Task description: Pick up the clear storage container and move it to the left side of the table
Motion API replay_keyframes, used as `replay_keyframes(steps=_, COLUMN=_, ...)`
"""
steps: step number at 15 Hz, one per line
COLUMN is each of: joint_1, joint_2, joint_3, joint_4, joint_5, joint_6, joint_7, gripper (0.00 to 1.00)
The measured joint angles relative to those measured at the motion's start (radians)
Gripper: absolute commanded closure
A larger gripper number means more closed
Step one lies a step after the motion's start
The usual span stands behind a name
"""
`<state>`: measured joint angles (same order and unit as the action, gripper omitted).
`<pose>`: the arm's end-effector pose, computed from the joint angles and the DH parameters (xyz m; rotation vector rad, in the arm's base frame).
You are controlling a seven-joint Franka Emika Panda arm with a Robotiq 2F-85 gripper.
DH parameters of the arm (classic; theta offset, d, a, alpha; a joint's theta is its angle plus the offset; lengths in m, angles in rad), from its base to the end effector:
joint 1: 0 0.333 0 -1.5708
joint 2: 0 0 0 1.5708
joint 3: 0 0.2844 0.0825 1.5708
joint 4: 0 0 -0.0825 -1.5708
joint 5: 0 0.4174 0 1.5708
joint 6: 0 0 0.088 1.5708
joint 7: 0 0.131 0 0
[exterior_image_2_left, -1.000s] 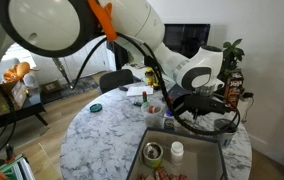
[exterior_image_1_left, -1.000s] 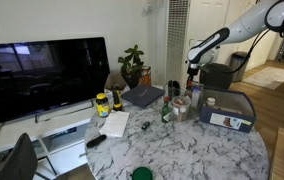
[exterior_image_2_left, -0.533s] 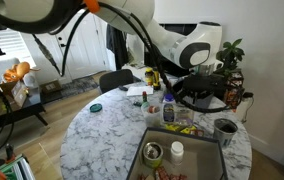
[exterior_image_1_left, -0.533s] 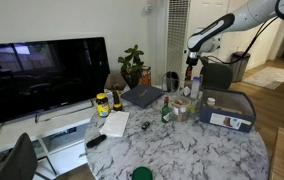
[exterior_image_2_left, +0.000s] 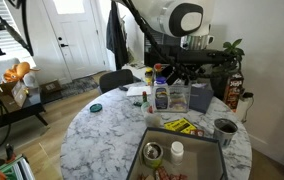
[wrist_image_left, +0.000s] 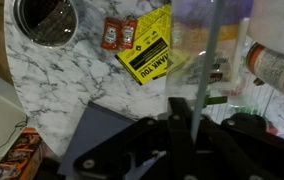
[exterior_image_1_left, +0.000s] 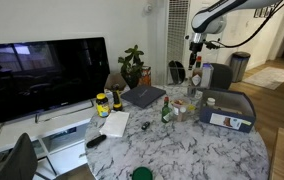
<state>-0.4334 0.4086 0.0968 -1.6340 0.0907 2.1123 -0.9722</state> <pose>0.6564 -0.2287 0.3221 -2.9555 -0.8856 -0.1975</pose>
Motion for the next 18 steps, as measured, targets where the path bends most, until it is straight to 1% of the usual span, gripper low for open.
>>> replay_keyframes(steps=4, joint_1=0.059, joint_2=-0.135, joint_3=-0.008, joint_4=-0.131, joint_5=0.039, joint_6=-0.007, joint_7=-0.070, gripper=0.99)
replay_keyframes(steps=11, joint_1=0.198, joint_2=-0.333, joint_3=-0.026, joint_4=-0.402, joint_5=0.136, joint_6=0.057, joint_7=-0.098, gripper=0.99)
replay_keyframes(steps=14, joint_1=0.243, joint_2=-0.407, joint_3=-0.047, joint_4=-0.537, joint_5=0.144, joint_6=0.137, joint_7=-0.114, gripper=0.99)
replay_keyframes(steps=18, joint_1=0.288, joint_2=-0.489, joint_3=-0.084, joint_4=-0.730, joint_5=0.143, joint_6=0.290, joint_7=-0.149, gripper=0.99)
